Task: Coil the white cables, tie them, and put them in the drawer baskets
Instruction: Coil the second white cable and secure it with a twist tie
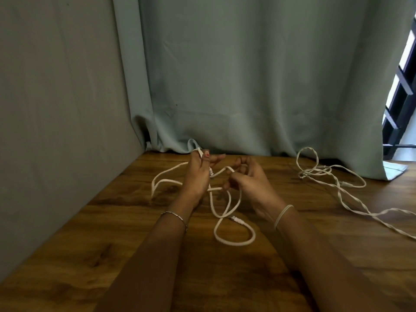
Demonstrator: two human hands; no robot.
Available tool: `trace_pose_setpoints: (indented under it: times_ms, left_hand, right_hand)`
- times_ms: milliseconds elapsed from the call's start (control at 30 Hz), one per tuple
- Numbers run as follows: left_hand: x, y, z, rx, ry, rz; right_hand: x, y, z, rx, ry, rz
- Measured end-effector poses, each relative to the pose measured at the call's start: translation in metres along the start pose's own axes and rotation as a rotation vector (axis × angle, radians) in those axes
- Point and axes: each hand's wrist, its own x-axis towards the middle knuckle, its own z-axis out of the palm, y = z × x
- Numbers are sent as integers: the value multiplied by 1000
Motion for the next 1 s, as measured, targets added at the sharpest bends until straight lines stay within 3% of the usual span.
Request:
trace_pose_setpoints:
  times_ms: [100,367,633,800,1000]
  left_hand:
    - [-2,-1,-3,103,27,-37]
    - [-4,-1,2,176,-177,-65]
    - [-14,18,9,55,-291,-142]
    - [-20,24,6,-294,-400,-252]
    - [-26,32,9,-847,-441,-434]
  right_hand:
    - [-1,-4,-3,-13,-8,-73]
    - [3,-4,-11,-139,-35,-261]
    - [15,-2,-31,-456,264,-568]
    - [19,17,-36,-820,304,-661]
    - [12,24,-26,-1106,114,-460]
